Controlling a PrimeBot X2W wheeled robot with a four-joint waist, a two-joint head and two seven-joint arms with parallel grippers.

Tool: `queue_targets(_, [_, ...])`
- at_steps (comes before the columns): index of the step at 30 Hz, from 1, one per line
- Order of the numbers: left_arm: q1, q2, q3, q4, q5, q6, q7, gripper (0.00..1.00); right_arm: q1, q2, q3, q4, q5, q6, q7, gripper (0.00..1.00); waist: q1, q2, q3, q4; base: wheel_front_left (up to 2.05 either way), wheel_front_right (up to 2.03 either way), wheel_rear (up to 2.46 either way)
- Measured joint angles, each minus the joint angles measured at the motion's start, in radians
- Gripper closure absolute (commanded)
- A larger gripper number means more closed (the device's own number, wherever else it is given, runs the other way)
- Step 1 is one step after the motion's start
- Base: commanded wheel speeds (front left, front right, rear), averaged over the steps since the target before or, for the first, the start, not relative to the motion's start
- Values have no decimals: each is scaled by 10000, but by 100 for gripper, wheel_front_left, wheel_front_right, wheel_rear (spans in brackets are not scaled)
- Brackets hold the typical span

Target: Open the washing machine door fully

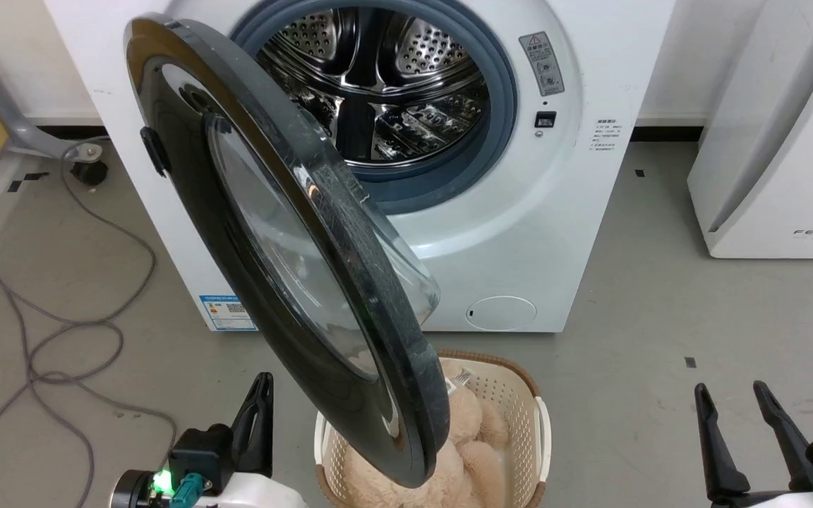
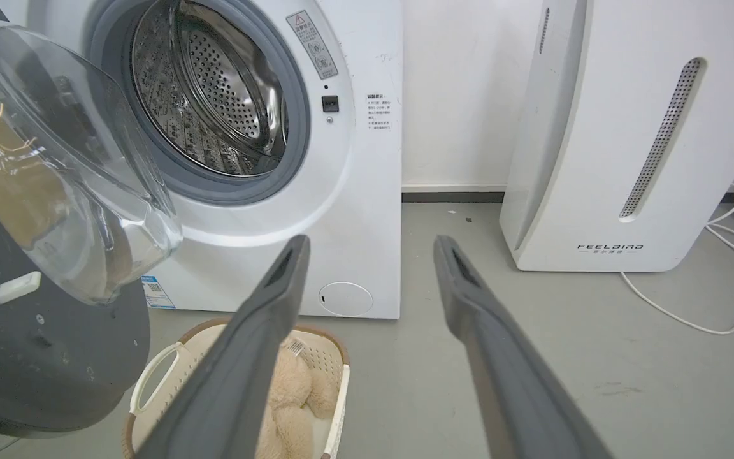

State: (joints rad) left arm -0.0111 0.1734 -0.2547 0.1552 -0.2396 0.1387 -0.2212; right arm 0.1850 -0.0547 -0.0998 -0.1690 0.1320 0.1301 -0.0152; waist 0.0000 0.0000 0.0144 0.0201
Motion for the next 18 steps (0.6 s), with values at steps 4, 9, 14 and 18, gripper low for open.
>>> queue_targets(4, [-2, -13, 36, -151, -98, 6, -63, 100, -3, 0, -29, 2, 0, 0, 0, 0, 1, 0, 37, 6, 0, 0, 0])
queue_targets(9, [-51, -13, 134, -788, -180, 35, -138, 100, -5, 0, -81, 31, 0, 0, -40, 0, 0, 0, 15, 15, 0, 0, 0])
queue_targets(14, [-196, -17, 364, -2128, -174, 213, -234, 100, -11, 0, -142, 86, 96, 0, -58, 0, 0, 0, 19, 62, 0, 0, 0])
queue_targets(18, [-515, 63, 374, -3503, 27, 196, -282, 100, -22, 0, -174, 102, 104, 0, -128, 0, 0, 0, 15, 91, 0, 0, 0])
